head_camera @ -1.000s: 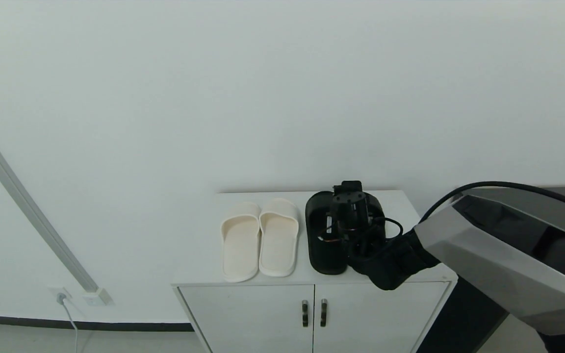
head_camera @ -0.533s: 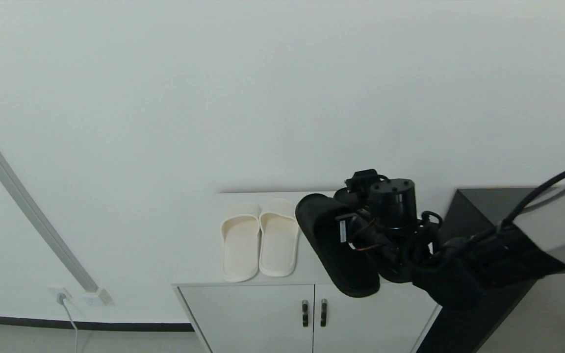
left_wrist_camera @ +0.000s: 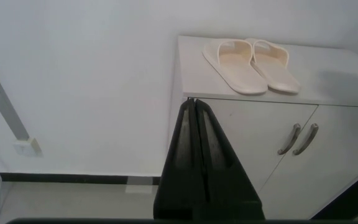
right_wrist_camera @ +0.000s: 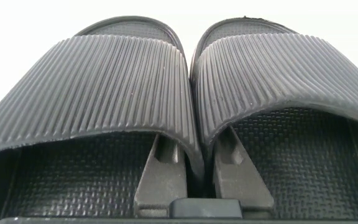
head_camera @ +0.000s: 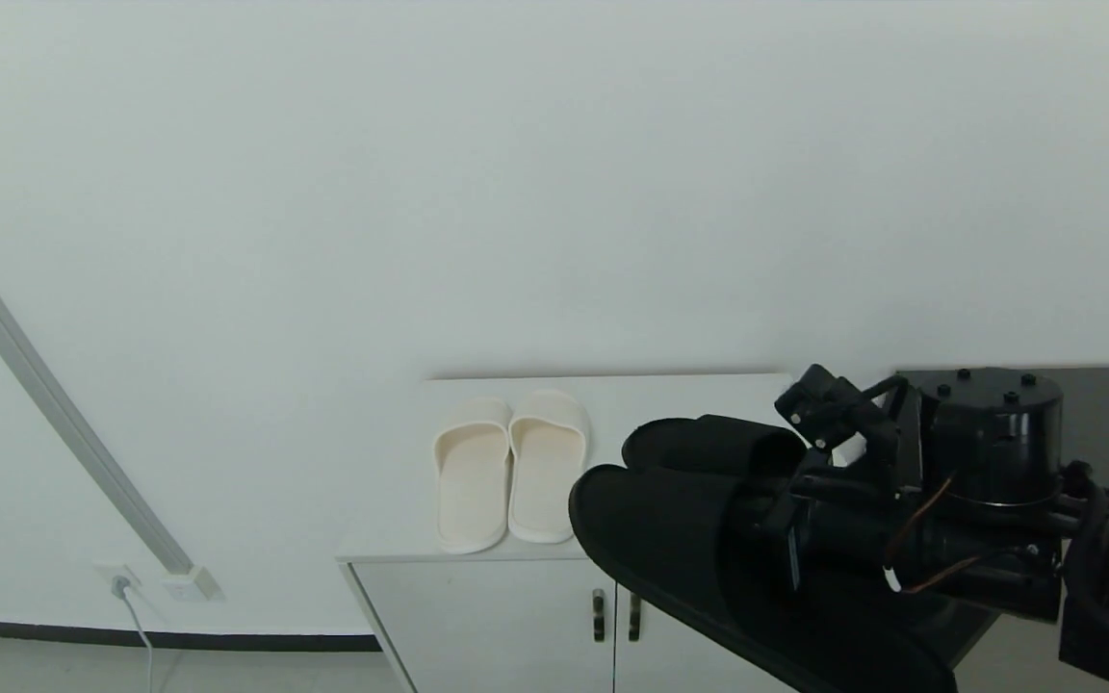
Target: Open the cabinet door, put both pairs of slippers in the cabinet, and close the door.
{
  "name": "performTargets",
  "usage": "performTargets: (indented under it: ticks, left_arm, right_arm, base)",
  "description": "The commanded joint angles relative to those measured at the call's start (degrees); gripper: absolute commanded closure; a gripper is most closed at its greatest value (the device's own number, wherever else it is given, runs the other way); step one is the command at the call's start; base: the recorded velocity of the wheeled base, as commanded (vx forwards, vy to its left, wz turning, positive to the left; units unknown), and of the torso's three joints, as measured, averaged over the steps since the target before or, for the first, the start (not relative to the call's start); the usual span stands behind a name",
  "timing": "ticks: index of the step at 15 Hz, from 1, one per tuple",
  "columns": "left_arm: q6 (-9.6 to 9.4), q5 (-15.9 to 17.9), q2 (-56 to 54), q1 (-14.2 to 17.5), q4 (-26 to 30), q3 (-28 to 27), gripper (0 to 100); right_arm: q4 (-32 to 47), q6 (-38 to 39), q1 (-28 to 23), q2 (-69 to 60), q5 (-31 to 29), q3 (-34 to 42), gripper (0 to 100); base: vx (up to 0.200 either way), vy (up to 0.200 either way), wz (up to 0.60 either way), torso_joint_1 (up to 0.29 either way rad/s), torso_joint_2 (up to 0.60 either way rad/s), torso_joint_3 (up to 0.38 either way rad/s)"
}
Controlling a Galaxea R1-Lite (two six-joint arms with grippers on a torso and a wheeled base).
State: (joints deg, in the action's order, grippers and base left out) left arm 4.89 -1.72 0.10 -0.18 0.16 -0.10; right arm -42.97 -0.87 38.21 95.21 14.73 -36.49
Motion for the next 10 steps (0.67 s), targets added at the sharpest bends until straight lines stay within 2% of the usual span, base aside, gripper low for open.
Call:
performTargets:
  ticks: [1, 4, 10]
  left_arm:
    - [0.03, -0.04, -0.01, 0.01, 0.02, 0.01, 100]
    - [0.03, -0.04, -0.01, 0.01, 0.02, 0.01, 100]
    - [0.03, -0.04, -0.01, 0.01, 0.02, 0.01, 100]
  right_arm:
    - [-0.01, -0.01, -0.15, -2.48, 0.3, 1.24, 100]
    - [-0.18, -0.1, 0.03, -1.96, 0.39, 1.42, 100]
    - [-0.36, -0.19, 0.03, -1.96, 1.45, 2.3, 100]
  base:
    - [0.0, 0.0, 0.0, 0.0, 0.0, 0.0]
    - [0.0, 0.0, 0.0, 0.0, 0.0, 0.0]
    - [-0.2, 0.0, 0.0, -0.001, 0.0, 0.001]
